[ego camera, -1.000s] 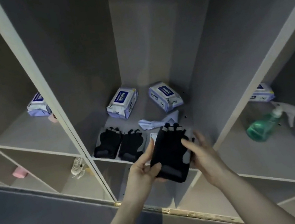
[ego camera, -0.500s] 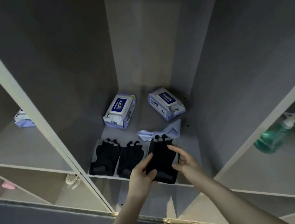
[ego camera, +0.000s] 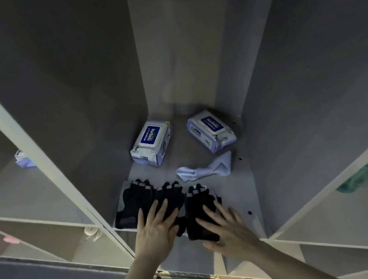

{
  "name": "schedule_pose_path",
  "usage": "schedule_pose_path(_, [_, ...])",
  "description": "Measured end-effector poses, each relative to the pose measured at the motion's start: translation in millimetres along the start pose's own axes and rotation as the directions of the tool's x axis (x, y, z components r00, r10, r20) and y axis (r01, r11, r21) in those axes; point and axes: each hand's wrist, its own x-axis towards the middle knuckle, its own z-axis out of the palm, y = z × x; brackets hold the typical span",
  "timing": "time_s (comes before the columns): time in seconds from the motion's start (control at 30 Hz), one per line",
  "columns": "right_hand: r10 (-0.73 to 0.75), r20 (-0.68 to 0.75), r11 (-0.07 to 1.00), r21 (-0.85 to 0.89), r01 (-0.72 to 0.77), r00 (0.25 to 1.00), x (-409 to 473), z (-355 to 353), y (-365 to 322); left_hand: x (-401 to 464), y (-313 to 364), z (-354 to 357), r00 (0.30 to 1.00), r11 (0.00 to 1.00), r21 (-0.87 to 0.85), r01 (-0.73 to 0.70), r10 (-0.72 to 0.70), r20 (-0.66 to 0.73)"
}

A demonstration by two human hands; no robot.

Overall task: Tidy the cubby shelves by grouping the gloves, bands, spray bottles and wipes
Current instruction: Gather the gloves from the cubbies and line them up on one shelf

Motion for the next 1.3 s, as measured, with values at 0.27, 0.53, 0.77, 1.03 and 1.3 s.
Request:
schedule_pose_path(0.27, [0.181, 0.008, 0.983, -0.024, -0.18, 0.984, 1.1, 5.0, 16.1, 8.7, -3.1, 26.7, 0.98, 0.986, 0.101, 0.132, -0.146, 0.139])
schedule_pose_path(0.53, [0.107, 0.021, 0.993, -0.047, -0.106, 0.994, 8.1, -2.5, 6.8, 11.3, -5.9, 26.8, 0.98, 0.988, 0.086, 0.13, -0.141, 0.138])
schedule_pose_path(0.77, [0.101, 0.064, 0.995, -0.027, -0.099, 0.993, 2.2, -4.5, -0.2, 11.9, -10.1, 27.8, 0.984, 0.991, 0.092, 0.092, -0.105, 0.147])
schedule_pose_path(1.03, [0.163, -0.011, 0.939, 0.309, -0.151, 0.987, -5.6, -57.3, -17.6, 1.3, 2.3, -10.5, 0.994, 0.995, 0.055, 0.077, -0.081, 0.068])
schedule_pose_path(1.3, [0.117, 0.13, 0.667, 0.725, -0.174, 0.985, -63.7, -140.1, -26.9, -26.7, 53.9, -86.0, 1.0, 0.902, -0.433, -0.008, 0.0, -0.019])
